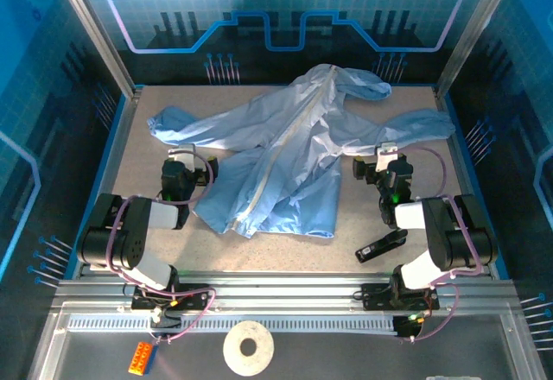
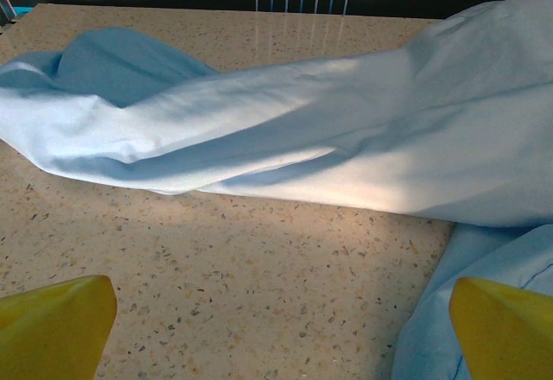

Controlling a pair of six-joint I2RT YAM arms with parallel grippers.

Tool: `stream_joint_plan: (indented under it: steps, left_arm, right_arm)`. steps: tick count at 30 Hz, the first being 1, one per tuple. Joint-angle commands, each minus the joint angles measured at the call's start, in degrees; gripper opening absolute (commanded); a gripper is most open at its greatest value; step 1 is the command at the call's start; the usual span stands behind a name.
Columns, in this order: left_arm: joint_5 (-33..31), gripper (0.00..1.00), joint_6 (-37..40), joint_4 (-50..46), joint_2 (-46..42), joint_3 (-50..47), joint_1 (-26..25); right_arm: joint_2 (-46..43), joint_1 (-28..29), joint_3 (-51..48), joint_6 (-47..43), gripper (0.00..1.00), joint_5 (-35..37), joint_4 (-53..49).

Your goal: Zip up the jacket

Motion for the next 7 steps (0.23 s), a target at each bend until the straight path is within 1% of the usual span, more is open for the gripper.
stream_joint_plan:
  steps: [1, 3, 7]
  left_arm:
    - [1.3, 0.99, 0.3, 0.4, 0.2, 0.9, 0.5]
    - [1.3, 0.99, 0.3, 0.4, 0.2, 0.9, 0.5]
    - [1.3, 0.99, 0.2, 0.3, 0.2, 1.0, 0.5]
  right_arm:
    - [0.6, 0.8, 1.5, -1.9, 1.00, -1.6, -1.0]
    - [0.7, 0.2, 1.8, -1.9, 1.00, -3.6, -1.8]
    - [0.6, 0.1, 1.7, -1.9, 1.00, -3.6, -1.6]
